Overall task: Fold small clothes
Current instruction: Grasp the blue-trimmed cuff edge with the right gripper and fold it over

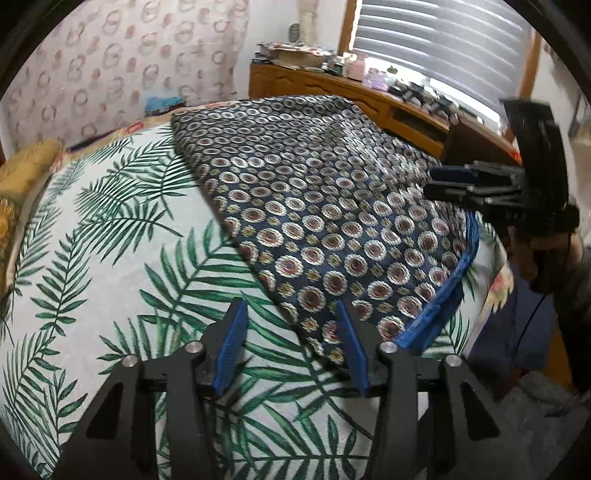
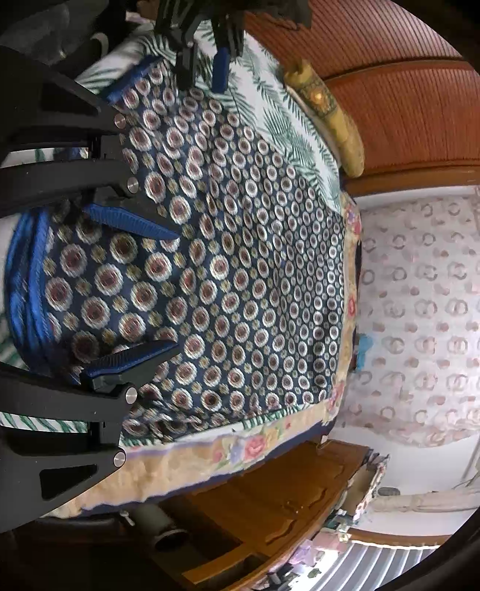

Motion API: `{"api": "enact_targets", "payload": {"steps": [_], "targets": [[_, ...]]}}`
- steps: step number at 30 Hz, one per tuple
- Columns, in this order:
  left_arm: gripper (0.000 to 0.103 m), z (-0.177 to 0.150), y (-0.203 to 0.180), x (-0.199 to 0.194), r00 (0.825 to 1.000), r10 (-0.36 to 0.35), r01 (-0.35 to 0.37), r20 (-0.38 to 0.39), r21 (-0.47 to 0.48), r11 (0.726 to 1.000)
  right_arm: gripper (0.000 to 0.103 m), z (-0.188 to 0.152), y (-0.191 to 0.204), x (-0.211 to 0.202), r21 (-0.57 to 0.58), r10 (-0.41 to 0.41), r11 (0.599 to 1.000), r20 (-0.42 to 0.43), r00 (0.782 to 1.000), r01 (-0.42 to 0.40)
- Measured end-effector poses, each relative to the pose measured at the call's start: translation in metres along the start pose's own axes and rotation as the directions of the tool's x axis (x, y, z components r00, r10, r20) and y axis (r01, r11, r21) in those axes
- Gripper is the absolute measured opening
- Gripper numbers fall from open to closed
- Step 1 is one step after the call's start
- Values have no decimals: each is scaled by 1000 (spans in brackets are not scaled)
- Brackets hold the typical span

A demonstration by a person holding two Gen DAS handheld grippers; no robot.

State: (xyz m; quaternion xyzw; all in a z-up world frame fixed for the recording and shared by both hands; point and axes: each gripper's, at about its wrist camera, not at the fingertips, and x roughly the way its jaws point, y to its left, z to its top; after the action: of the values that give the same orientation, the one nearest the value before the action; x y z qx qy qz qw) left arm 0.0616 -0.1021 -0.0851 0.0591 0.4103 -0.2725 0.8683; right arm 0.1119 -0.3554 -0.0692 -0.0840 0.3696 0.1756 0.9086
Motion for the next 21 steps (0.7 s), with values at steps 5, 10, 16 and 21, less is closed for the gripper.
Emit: {"api": "enact_targets", "payload": {"steps": [5,10,16,21], "targets": [[23,-1,-6,0,999,-44,44,0,11,999,64,-6,10,-7,-17,10,1000,0,1000,-10],[0,3,-13,-2,998,-70,70,0,35,997,66,-12,20,-13,-35,35,999,-9,999,-35],[0,30,-14,-24,993,-75,71,88,42,997,68,-23,32,-23,-59,76,995,-26,997,-77],[0,61,-13,-28,988,-49,40,146,61,997,70,-24,43,-38,-100,78,992,-13,997,-79]]}}
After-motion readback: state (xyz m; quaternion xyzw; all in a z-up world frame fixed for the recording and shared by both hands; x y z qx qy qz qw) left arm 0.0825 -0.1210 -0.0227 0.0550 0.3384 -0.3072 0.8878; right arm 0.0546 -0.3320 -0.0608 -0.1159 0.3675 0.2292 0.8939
